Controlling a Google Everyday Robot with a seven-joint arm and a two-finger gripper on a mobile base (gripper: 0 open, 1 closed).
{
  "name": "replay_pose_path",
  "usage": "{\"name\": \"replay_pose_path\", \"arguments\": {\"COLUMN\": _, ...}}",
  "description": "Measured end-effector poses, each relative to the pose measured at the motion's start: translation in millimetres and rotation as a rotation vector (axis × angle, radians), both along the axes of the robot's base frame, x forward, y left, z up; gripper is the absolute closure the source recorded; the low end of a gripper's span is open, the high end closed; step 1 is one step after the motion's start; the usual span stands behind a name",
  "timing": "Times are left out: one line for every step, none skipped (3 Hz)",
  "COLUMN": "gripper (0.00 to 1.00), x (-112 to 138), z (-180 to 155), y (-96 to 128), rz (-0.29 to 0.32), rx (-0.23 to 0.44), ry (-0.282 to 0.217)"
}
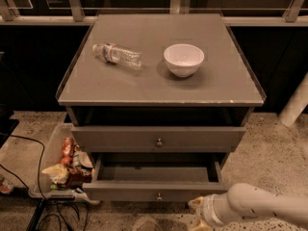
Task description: Close middle drawer
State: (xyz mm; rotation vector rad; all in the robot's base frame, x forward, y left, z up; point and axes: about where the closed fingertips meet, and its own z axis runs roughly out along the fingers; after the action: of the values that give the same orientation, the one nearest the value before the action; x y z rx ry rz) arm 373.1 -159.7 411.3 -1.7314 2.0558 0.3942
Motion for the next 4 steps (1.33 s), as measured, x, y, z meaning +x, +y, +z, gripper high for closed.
{"name": "replay_pose_path", "arguments": {"gripper": 0.63, "x": 51, "z": -16, "y": -12, "rz": -0.020, "rx": 0.040, "ry": -0.007}}
{"name": "replay_pose_path", "arguments": {"gripper": 0.87, "x": 83, "z": -24, "y": -23, "rz": -0.048, "rx": 0.050, "ry": 0.008}}
{"name": "replay_pose_path", "arguments": {"gripper": 1.00, "x": 131, "z": -7, "y": -35, "rz": -0.088, "rx": 0.041, "ry": -0.042}}
{"name": "replay_pose_path", "arguments": {"gripper": 0.81, "x": 136, "z": -5, "y": -36, "rz": -0.093, "rx": 0.040, "ry": -0.050}}
